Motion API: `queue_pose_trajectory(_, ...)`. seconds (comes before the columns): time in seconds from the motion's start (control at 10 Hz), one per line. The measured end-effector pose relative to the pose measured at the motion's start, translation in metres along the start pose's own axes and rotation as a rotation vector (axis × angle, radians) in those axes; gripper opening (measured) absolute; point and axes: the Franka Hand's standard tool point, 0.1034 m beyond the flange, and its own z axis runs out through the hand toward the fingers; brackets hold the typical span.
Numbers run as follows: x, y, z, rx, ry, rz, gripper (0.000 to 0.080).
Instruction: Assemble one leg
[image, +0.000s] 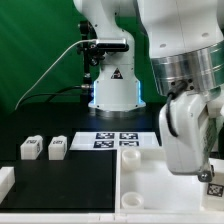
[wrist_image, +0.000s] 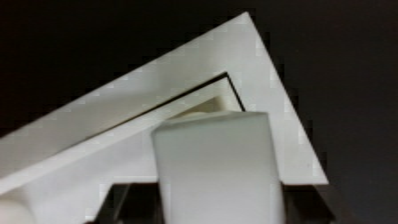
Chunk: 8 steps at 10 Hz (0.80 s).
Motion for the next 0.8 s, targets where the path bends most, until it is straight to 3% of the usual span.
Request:
queue_pose_trajectory(0.1, 0.0, 0.001, 0.001, -0.004, 0.002, -0.001, 0.0386)
queue_pose_trajectory(0.2, 0.0, 0.002, 0.002, -0.005, 0.002, -0.004, 0.0568)
queue_pose_trajectory(0.3, -0.002, 0.003, 0.002, -0.004, 0.001, -0.007, 0.0568)
queue_pose_trajectory(0.4, -0.009, 0.007, -0.001, 0.007, -0.005, -0.017, 0.0632)
queue_pose_trajectory(0.6, -0.022, 0.011, -0.013, 0.021, -0.019, -0.034, 0.0647)
queue_pose_trajectory(0.8, -0.02, 0.011, -0.009, 0.017, -0.014, -0.04, 0.0649)
